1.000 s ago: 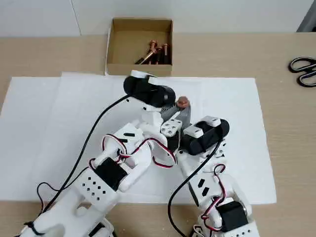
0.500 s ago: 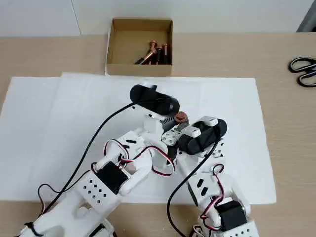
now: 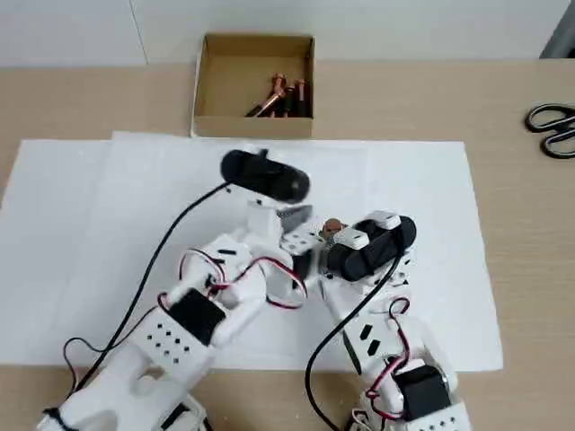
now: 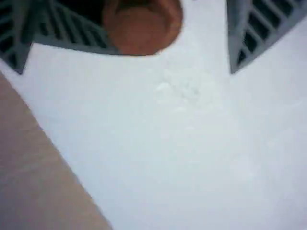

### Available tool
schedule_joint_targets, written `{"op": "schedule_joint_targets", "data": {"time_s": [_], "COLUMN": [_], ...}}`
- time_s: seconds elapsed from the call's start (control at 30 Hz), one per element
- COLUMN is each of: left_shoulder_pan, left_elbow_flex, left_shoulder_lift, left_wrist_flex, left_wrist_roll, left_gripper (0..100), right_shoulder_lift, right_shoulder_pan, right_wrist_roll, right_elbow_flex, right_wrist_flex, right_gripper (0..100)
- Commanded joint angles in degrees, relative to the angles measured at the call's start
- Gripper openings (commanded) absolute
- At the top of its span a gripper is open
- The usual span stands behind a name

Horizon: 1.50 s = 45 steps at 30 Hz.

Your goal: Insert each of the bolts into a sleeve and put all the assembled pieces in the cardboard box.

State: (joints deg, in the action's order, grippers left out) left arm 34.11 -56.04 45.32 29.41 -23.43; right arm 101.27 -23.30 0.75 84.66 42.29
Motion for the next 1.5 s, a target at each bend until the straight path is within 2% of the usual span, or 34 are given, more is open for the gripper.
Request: {"op": "schedule_joint_targets", "data": {"time_s": [0.0, 0.2, 0.43, 0.6, 0.73, 0.8, 0.97, 1.2, 1.47], "left_shoulder_pan": [-1.14, -3.69, -13.54, -24.97, -30.24, -32.18, -33.41, -33.05, -33.41], "left_elbow_flex": [1.36, 1.54, 1.1, 1.1, 2.51, 4.26, 5.93, 6.02, 5.93], "left_shoulder_lift": [1.32, 4.13, 4.4, 4.31, 4.4, 4.4, 4.4, 4.4, 4.4], "left_wrist_flex": [0.18, 0.18, 0.44, 11.16, 17.32, 20.22, 26.02, 26.37, 26.46], "left_wrist_roll": [0.35, 0.35, 0.35, 0.44, 1.76, 1.93, 2.02, 2.11, 2.29], "left_gripper": [27, 27, 27, 27, 27, 27, 27, 27, 27], "right_shoulder_lift": [0.84, 0.84, 0.84, 0.22, -1.98, -4.88, -16.57, -44.35, -78.9], "right_shoulder_pan": [0.48, 0.48, 0.57, 0.75, 1.19, 3.74, 9.71, 10.15, 7.78], "right_wrist_roll": [0.53, 0.53, 0.53, 0.35, 0.09, 0.09, -2.81, -2.9, -2.81], "right_elbow_flex": [-0.88, -0.88, -0.88, -0.79, -0.09, -0.53, -9.14, -30.68, -51.43], "right_wrist_flex": [-1.19, -1.1, -1.01, -0.84, 2.95, 2.77, -1.71, -11.56, -36.7], "right_gripper": [0.4, 0.4, 0.4, 0.4, 0.4, 0.4, 0.4, 0.4, 0.4]}}
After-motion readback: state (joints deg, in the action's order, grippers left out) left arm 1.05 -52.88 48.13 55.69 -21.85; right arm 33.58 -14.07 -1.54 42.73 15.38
